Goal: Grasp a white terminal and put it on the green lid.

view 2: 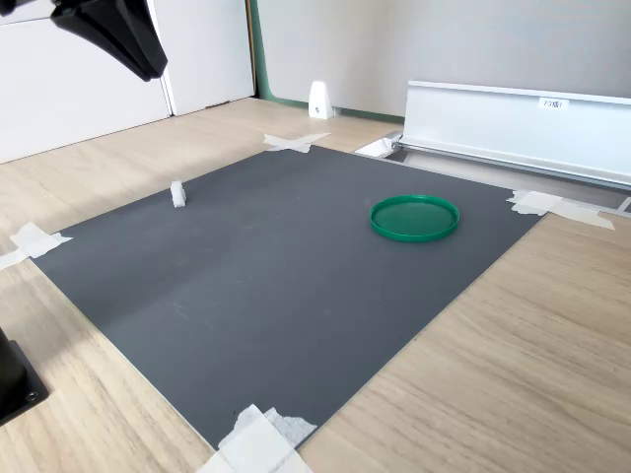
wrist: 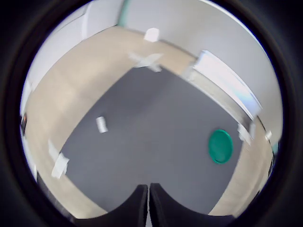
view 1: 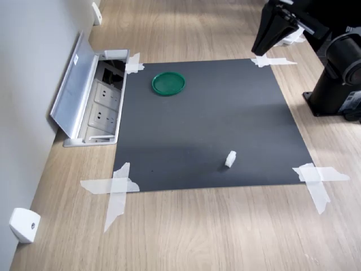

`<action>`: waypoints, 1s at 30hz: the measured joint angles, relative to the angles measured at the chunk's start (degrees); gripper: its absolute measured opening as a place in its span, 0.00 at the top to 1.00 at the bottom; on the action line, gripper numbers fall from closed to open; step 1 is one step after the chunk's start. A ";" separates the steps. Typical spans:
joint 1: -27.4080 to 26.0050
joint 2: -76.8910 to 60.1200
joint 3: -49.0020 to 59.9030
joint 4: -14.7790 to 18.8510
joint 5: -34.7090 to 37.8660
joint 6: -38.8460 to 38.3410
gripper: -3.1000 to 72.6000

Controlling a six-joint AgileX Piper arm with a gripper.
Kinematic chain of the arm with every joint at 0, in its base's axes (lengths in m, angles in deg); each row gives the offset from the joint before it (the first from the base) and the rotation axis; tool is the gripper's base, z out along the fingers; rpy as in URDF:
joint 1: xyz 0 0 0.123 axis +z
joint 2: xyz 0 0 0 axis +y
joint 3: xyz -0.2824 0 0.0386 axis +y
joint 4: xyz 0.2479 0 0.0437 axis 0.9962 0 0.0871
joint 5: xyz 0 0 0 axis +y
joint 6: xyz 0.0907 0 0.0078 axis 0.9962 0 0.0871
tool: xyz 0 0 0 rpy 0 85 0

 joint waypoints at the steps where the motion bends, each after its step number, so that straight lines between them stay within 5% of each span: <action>1: 0.00 1.43 -1.50 0.81 1.30 -1.84 0.93; 8: 1.35 7.56 -9.31 1.10 3.83 -7.67 0.60; 13: 10.35 11.46 -13.11 -2.79 4.81 -3.32 0.23; 16: 15.73 14.48 -16.62 -3.08 7.15 3.18 0.10; 21: 19.82 19.55 -24.49 -3.61 10.41 11.54 0.05; 30: 25.24 30.81 -28.91 -8.36 10.61 12.58 0.09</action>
